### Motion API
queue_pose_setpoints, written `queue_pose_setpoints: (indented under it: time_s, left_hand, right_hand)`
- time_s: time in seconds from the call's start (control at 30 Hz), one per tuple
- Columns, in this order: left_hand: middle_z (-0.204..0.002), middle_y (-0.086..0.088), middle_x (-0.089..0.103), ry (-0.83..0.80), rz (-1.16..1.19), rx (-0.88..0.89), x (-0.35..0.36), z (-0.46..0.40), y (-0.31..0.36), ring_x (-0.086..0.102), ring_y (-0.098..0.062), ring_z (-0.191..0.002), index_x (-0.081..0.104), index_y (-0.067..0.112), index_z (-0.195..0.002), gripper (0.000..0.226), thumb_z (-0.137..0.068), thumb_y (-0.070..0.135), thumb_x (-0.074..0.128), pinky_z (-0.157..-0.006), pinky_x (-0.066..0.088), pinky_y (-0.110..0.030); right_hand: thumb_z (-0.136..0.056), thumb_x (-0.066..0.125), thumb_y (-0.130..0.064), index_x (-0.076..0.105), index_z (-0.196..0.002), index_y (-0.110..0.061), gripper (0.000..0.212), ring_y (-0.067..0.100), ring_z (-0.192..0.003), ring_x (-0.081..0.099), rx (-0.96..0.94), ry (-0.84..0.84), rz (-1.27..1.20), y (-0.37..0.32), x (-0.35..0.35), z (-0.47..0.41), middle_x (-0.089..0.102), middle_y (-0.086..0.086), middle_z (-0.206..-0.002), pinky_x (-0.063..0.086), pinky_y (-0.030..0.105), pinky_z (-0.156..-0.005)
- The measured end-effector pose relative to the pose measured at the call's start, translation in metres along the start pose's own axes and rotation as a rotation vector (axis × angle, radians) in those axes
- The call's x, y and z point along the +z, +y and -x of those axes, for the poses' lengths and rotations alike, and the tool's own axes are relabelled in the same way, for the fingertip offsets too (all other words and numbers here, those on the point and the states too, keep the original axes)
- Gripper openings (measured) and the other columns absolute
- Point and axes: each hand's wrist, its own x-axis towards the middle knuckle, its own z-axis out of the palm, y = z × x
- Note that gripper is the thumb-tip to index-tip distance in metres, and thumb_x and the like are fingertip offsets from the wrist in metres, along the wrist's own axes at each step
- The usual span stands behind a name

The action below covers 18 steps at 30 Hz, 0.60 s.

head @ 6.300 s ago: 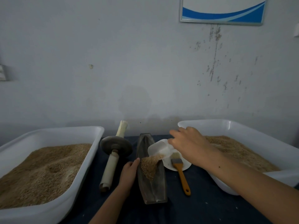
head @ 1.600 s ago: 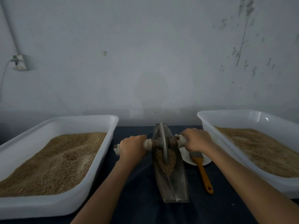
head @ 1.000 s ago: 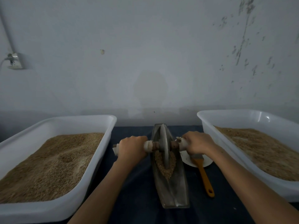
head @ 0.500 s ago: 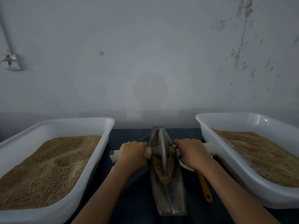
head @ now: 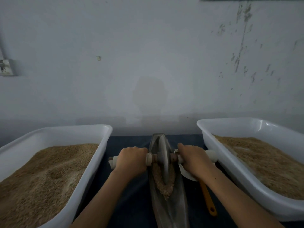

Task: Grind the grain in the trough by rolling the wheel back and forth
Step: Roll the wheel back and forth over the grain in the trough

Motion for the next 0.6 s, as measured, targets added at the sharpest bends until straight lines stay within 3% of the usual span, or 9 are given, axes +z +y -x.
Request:
queue_pose_setpoints:
  time_s: [0.13,0.37,0.47,0.53,0.6]
  left_hand:
    - [-0.080,0.007,0.058,-0.029,0.015,-0.013,0.000,-0.011,-0.003,0.048,-0.011,-0.067,0.047,0.026,-0.082,0.013,-0.087,0.036,0.052,-0.063,0.035,-0.026]
    - [-0.076,0.009,0.050,-0.014,0.019,-0.018,0.000,0.001,0.001,0.048,-0.012,-0.067,0.045,0.026,-0.086,0.013,-0.088,0.035,0.054,-0.064,0.036,-0.026]
    - [-0.072,0.010,0.046,-0.012,0.024,-0.003,-0.001,0.009,0.002,0.045,-0.009,-0.065,0.041,0.027,-0.083,0.017,-0.087,0.034,0.055,-0.063,0.034,-0.025]
    - [-0.067,0.011,0.041,-0.013,0.025,0.002,-0.001,0.013,0.002,0.042,-0.008,-0.062,0.040,0.028,-0.081,0.018,-0.087,0.034,0.056,-0.060,0.031,-0.025]
    - [-0.066,0.012,0.040,-0.027,0.027,0.004,-0.001,0.015,0.001,0.041,-0.006,-0.059,0.040,0.028,-0.081,0.017,-0.086,0.035,0.055,-0.057,0.029,-0.023]
  right_hand:
    - [-0.090,0.055,-0.012,0.043,-0.108,-0.016,0.022,0.025,-0.099,0.059,-0.018,0.038,0.045,0.003,0.007,-0.012,0.061,0.005,-0.109,0.032,0.030,-0.069]
    - [-0.092,0.053,-0.010,0.044,-0.115,-0.014,0.025,0.025,-0.102,0.058,-0.026,-0.033,0.077,-0.001,-0.003,0.001,0.059,0.008,-0.114,0.035,0.030,-0.071]
    - [-0.092,0.058,-0.010,0.043,-0.129,-0.013,0.040,0.025,-0.114,0.055,0.013,-0.206,0.093,-0.006,-0.016,0.005,0.056,0.010,-0.127,0.043,0.033,-0.089]
    - [-0.091,0.061,-0.010,0.040,-0.139,-0.015,0.053,0.025,-0.123,0.051,0.047,-0.348,0.096,-0.008,-0.023,0.003,0.051,0.009,-0.135,0.040,0.038,-0.102]
    - [-0.091,0.060,-0.010,0.041,-0.140,-0.016,0.053,0.024,-0.122,0.051,0.040,-0.380,0.100,-0.008,-0.026,0.003,0.052,0.009,-0.135,0.039,0.038,-0.105]
